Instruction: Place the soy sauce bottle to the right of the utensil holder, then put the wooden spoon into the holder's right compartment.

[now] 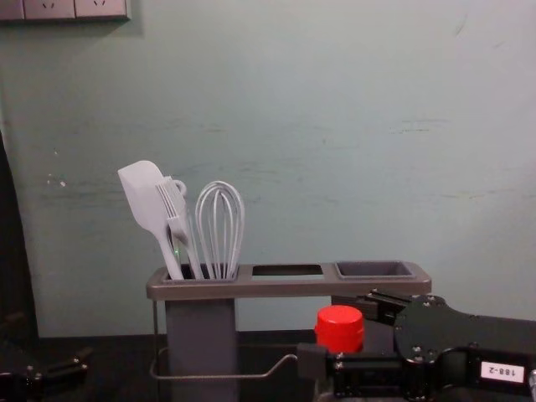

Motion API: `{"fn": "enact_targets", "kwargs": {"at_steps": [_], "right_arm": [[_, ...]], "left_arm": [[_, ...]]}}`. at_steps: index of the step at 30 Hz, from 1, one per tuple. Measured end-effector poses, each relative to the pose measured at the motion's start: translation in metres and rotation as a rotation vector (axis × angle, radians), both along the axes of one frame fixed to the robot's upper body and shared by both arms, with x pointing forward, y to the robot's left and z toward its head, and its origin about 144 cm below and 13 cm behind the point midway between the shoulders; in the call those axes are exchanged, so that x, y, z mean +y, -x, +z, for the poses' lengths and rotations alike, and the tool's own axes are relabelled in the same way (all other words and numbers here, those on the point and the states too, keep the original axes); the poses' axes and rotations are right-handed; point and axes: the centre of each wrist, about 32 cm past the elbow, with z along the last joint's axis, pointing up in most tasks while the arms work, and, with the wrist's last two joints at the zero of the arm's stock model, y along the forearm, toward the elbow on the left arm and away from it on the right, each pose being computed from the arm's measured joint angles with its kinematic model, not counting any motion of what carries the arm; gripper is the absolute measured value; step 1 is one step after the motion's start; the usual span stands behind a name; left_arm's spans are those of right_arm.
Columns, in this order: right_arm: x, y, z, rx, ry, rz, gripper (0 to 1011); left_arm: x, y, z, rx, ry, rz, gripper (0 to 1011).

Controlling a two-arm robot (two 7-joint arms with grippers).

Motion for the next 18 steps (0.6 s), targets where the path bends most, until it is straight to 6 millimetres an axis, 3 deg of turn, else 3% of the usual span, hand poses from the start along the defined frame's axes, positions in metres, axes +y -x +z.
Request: {"fn": "enact_targets", "kwargs": {"at_steps": [11, 18], "right_arm": [[-0.0001, 0.0001, -0.0001, 0.002, 0.000, 0.000, 982], [-0.0001, 0.0001, -0.0001, 0.002, 0.000, 0.000, 815]], "left_arm": [[0.0000, 0.0000, 0.0000, 0.000, 0.000, 0.000, 1012], [0.0000, 0.0000, 0.0000, 0.000, 0.000, 0.000, 1012]]}}
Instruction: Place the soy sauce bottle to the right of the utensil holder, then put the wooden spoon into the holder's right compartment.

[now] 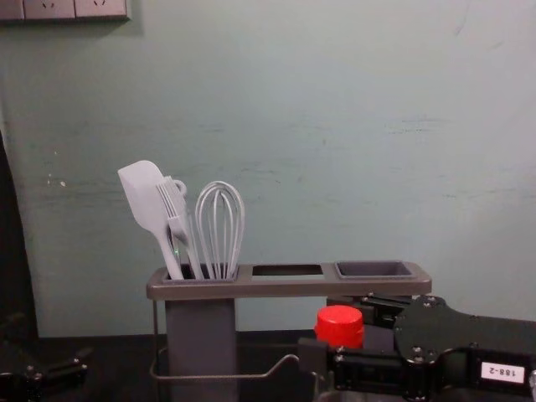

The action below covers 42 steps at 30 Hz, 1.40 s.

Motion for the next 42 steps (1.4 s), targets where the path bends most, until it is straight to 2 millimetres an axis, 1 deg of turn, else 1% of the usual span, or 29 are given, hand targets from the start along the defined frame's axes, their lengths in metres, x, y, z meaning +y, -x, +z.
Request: {"fn": "enact_targets", "kwargs": {"at_steps": [1, 5, 7, 10, 11, 13, 14, 42], "right_arm": [[0.0000, 0.0000, 0.0000, 0.000, 0.000, 0.000, 799], [0.0000, 0.0000, 0.0000, 0.000, 0.000, 0.001, 650], [0.0000, 0.0000, 0.0000, 0.000, 0.000, 0.001, 607], [0.0000, 0.0000, 0.0000, 0.000, 0.000, 0.001, 503], [0.0000, 0.0000, 0.0000, 0.000, 0.000, 0.001, 486], [0.0000, 0.0000, 0.0000, 0.000, 0.000, 0.001, 409], [0.0000, 0.0000, -0.0001, 0.000, 0.000, 0.001, 392], [-0.0001, 0.0001, 0.0003, -0.010, -0.004, 0.004, 388]], "left_arm": [[0.0000, 0.0000, 0.0000, 0.000, 0.000, 0.000, 1011], [0.0000, 0.0000, 0.0000, 0.000, 0.000, 0.000, 1011], [0.0000, 0.0000, 0.0000, 0.000, 0.000, 0.000, 1011], [0.0000, 0.0000, 0.0000, 0.000, 0.000, 0.000, 1012], [0.0000, 0.0000, 0.0000, 0.000, 0.000, 0.000, 1012], [0.0000, 0.0000, 0.0000, 0.000, 0.000, 0.000, 1012], [0.0000, 0.0000, 0.0000, 0.000, 0.000, 0.000, 1011], [0.0000, 0.0000, 0.0000, 0.000, 0.000, 0.000, 1012]]}}
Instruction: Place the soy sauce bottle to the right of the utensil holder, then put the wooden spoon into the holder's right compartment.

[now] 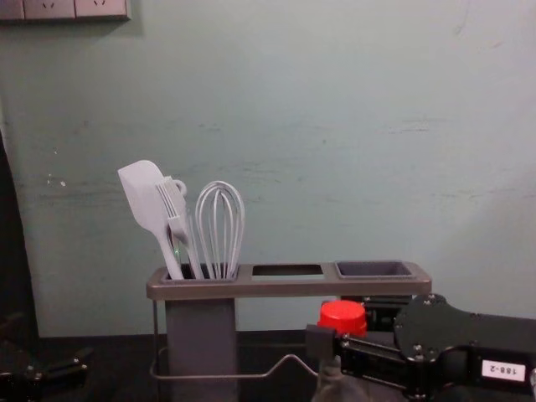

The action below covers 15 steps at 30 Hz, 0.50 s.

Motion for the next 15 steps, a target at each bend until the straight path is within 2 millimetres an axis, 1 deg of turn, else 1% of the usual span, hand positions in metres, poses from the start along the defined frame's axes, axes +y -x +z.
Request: {"fn": "enact_targets", "kwargs": {"at_steps": [8, 15], "right_arm": [[0.001, 0.001, 0.003, -0.013, -0.026, 0.021, 388], [-0.002, 0.014, 0.010, -0.043, -0.052, 0.033, 387]], "left_arm": [[0.000, 0.000, 0.000, 0.000, 0.000, 0.000, 1011], [0.000, 0.000, 0.000, 0.000, 0.000, 0.000, 1011]]}}
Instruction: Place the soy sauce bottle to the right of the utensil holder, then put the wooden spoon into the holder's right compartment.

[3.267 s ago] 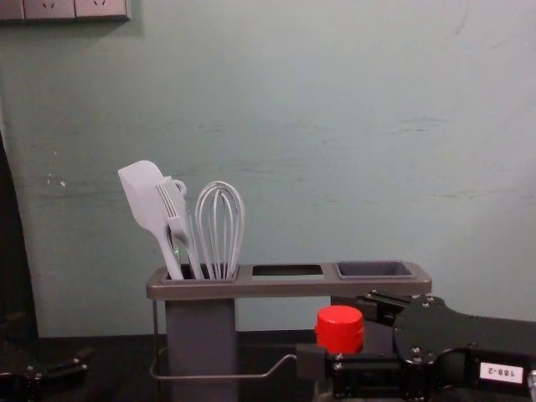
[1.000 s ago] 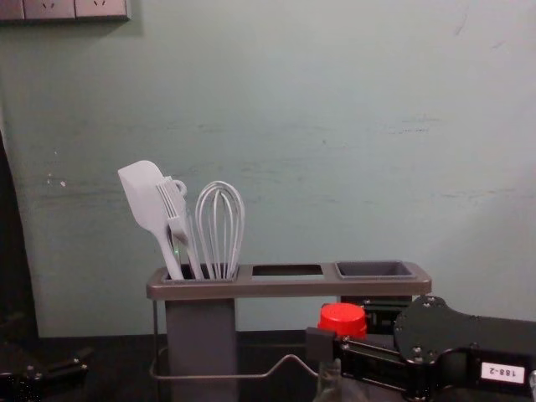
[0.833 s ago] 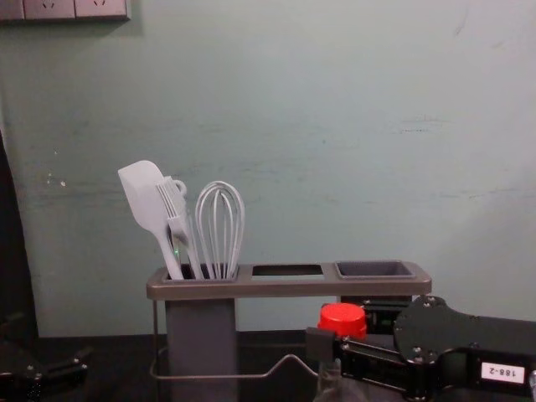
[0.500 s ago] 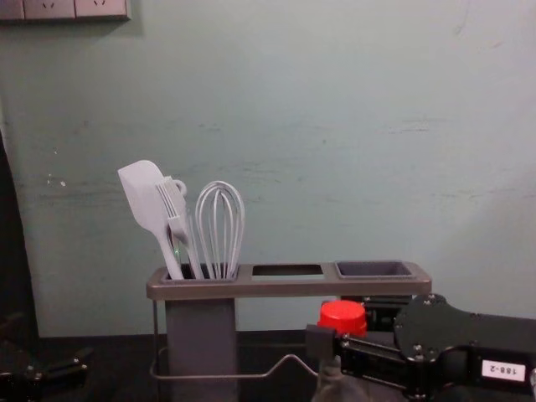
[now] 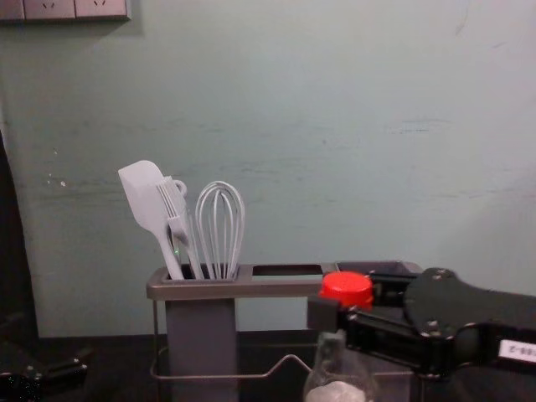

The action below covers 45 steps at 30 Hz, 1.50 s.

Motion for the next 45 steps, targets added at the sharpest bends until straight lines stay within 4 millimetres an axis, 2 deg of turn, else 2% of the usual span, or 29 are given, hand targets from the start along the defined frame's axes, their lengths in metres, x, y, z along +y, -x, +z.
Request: {"fn": "enact_targets", "kwargs": {"at_steps": [13, 19, 25, 36, 45], "right_arm": [[-0.025, 0.029, 0.011, -0.029, 0.017, -0.085, 388], [-0.042, 0.052, 0.019, -0.015, -0.007, -0.157, 387], [-0.059, 0.066, 0.020, 0.006, -0.024, -0.209, 388], [-0.084, 0.068, 0.025, 0.005, -0.002, -0.309, 387], [-0.105, 0.047, 0.033, 0.000, 0.024, -0.404, 388]], "left_arm": [[0.000, 0.000, 0.000, 0.000, 0.000, 0.000, 1011], [0.000, 0.000, 0.000, 0.000, 0.000, 0.000, 1012], [0.000, 0.000, 0.000, 0.000, 0.000, 0.000, 1011], [0.000, 0.000, 0.000, 0.000, 0.000, 0.000, 1012], [0.000, 0.000, 0.000, 0.000, 0.000, 0.000, 1011]]}}
